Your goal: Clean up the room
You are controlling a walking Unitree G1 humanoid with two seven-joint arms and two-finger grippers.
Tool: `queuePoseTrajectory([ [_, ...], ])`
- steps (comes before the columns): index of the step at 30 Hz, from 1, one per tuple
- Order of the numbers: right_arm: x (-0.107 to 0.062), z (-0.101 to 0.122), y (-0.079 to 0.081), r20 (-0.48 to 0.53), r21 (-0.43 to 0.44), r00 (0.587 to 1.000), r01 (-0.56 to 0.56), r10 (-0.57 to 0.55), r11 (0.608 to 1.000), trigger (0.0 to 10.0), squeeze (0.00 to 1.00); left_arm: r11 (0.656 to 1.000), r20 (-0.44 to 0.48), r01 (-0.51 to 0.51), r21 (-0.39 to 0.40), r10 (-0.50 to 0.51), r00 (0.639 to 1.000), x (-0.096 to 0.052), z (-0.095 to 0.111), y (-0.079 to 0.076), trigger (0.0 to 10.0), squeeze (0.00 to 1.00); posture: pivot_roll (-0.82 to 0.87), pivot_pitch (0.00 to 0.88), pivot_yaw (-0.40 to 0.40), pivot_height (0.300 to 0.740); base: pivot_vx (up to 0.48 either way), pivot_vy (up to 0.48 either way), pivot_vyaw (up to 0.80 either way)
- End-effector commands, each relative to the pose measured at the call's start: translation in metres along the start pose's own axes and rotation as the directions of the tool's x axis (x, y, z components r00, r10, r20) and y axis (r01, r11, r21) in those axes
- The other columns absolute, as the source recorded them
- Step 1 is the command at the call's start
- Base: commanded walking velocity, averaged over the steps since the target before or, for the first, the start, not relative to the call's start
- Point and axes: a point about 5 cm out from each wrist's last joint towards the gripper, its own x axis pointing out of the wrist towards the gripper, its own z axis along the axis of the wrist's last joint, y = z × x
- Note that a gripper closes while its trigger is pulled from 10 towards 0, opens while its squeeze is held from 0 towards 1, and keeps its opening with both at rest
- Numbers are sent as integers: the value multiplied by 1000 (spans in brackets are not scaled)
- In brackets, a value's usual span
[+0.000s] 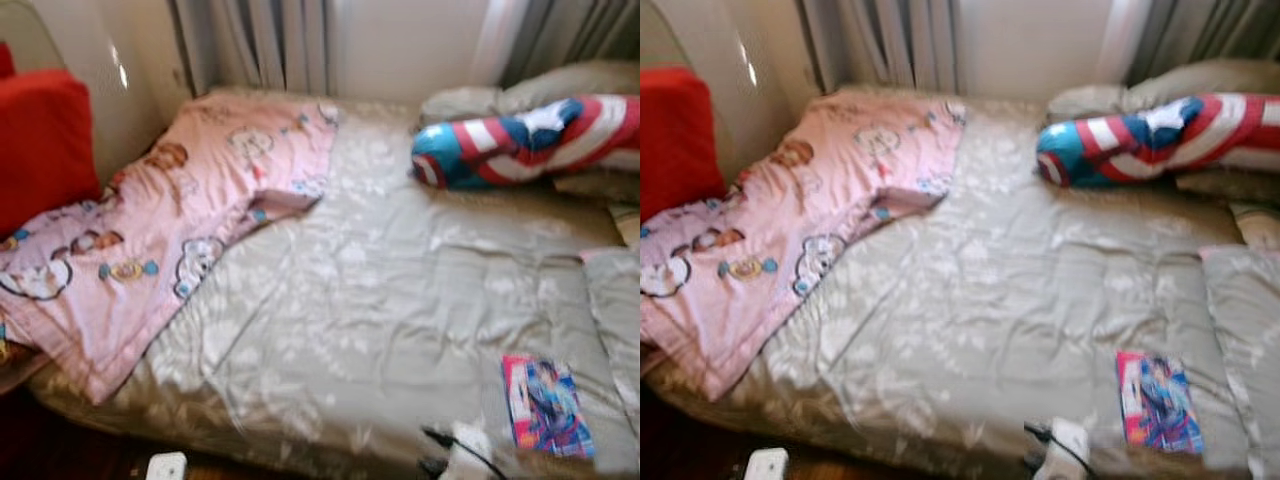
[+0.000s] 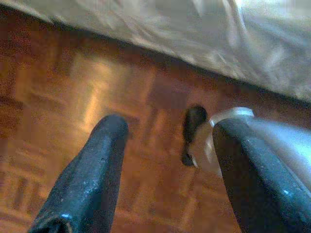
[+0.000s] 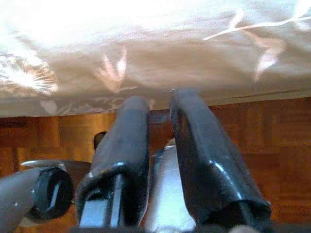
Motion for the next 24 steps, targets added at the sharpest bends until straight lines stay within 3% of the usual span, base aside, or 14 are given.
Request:
queuePoseTrajectory([
  [1, -2, -4, -12, -15, -1, 999, 33, -33, 999, 10000, 0, 1000, -34, 6, -10, -6, 999, -2, -11, -4, 10000, 0, 122, 87, -12, 740, 0, 401, 0],
  [24, -3, -5, -13, -21, -9, 999, 32, -33, 999, 10000, 0, 1000, -34, -2, -16, 2, 999, -2, -10, -4, 10000, 0, 125, 107, -13, 740, 0, 405, 0],
])
